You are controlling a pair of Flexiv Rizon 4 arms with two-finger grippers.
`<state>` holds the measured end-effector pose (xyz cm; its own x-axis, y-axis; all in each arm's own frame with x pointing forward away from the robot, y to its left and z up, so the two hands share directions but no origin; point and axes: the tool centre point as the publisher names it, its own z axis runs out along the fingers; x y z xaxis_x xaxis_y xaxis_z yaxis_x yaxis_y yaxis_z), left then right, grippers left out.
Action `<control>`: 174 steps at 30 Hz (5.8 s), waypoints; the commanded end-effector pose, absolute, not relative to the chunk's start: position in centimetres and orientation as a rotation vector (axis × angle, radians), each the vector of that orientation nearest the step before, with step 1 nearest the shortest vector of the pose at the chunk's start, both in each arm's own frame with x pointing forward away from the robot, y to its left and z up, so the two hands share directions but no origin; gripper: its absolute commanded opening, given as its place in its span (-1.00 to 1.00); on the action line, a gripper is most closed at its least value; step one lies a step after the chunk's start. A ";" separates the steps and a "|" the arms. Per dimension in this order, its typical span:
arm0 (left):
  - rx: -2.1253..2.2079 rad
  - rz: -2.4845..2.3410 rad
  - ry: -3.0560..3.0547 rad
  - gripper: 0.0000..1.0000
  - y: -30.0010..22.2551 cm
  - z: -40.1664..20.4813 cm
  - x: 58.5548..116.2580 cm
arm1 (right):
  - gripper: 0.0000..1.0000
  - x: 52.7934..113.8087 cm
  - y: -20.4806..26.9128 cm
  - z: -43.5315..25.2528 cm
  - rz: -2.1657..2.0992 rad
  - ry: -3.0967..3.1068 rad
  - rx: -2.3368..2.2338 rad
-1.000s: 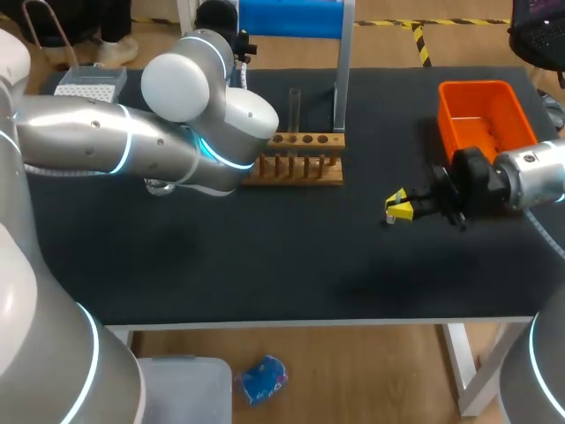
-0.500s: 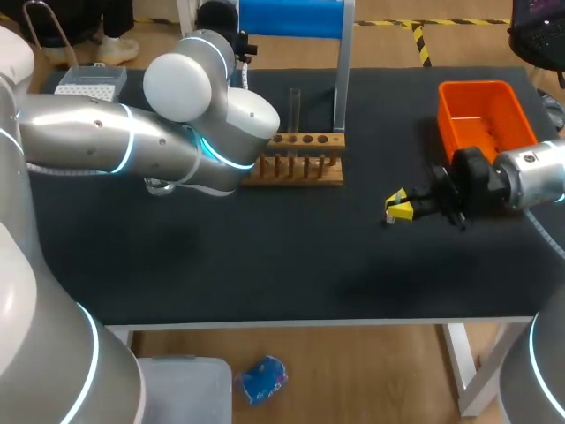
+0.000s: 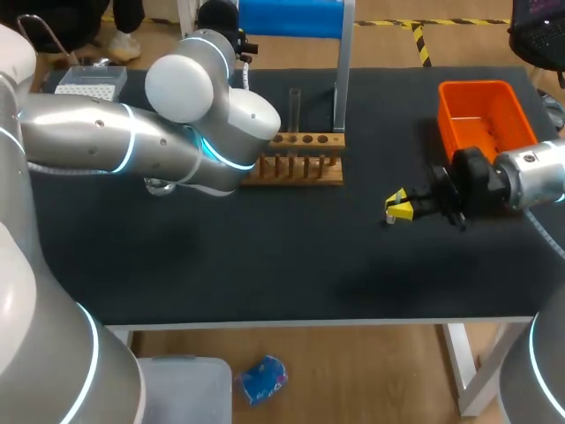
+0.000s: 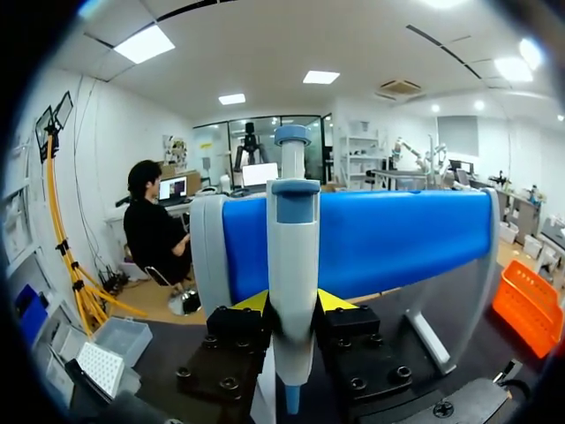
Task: Invert the test tube, pick up the pipette, mount the tip to pipette, aspirate from beaker and dispense into the tube, eject the tip, return the pipette, and cap with the stopper.
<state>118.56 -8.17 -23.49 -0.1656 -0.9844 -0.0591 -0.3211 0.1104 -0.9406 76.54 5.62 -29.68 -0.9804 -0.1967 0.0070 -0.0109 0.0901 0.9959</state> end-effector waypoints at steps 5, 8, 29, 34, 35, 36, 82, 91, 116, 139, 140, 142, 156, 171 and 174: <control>-1.302 -1.079 1.602 -1.00 -8.3 -23.2 118.6 | -1.00 76.5 5.6 -29.7 -2.018 -2.214 0.214; -1.303 -1.075 1.595 -1.00 -8.3 -22.7 118.4 | -1.00 76.5 5.6 -29.7 -2.018 -2.214 0.214; -1.179 -1.100 1.516 -1.00 -8.1 -14.6 118.8 | -1.00 76.5 5.6 -29.7 -2.018 -2.214 0.214; -1.141 -1.195 1.530 -1.00 -8.1 -13.1 117.5 | -1.00 76.5 5.6 -29.7 -2.018 -2.214 0.214; -1.126 -1.212 1.534 -1.00 -8.2 -12.8 117.2 | -1.00 76.5 5.6 -29.7 -2.018 -2.214 0.214; -1.113 -1.252 1.544 -1.00 -8.2 -12.5 116.7 | -1.00 76.5 5.6 -29.7 -2.018 -2.214 0.214; -0.424 -1.944 2.051 -1.00 -15.6 -9.1 87.0 | -1.00 76.5 5.6 -29.7 -2.018 -2.214 0.214; -0.446 -1.910 2.034 -1.00 -15.6 -9.1 86.9 | -1.00 76.5 5.6 -29.7 -2.018 -2.214 0.214; -0.321 -1.967 2.184 -1.00 -22.2 -11.6 82.6 | -1.00 76.5 5.6 -29.7 -2.018 -2.214 0.214; -0.122 -2.011 2.237 -1.00 -28.5 -10.9 79.0 | -1.00 76.5 5.6 -29.7 -2.018 -2.214 0.214; -0.119 -2.012 2.235 -1.00 -28.7 -10.8 78.9 | -1.00 76.5 5.6 -29.7 -2.018 -2.214 0.214; -0.108 -2.004 2.241 -1.00 -28.8 -10.5 78.7 | -1.00 76.5 5.6 -29.7 -2.018 -2.214 0.214; -0.123 -2.028 2.270 -1.00 -29.3 -10.2 78.3 | -1.00 76.5 5.6 -29.7 -2.018 -2.214 0.214; -0.123 -2.028 2.270 -1.00 -29.3 -10.2 78.3 | -1.00 77.5 7.1 -29.9 -2.038 -2.208 0.192; -0.123 -2.028 2.270 -1.00 -29.3 -10.2 78.3 | -1.00 77.9 8.4 -30.0 -2.043 -2.186 0.202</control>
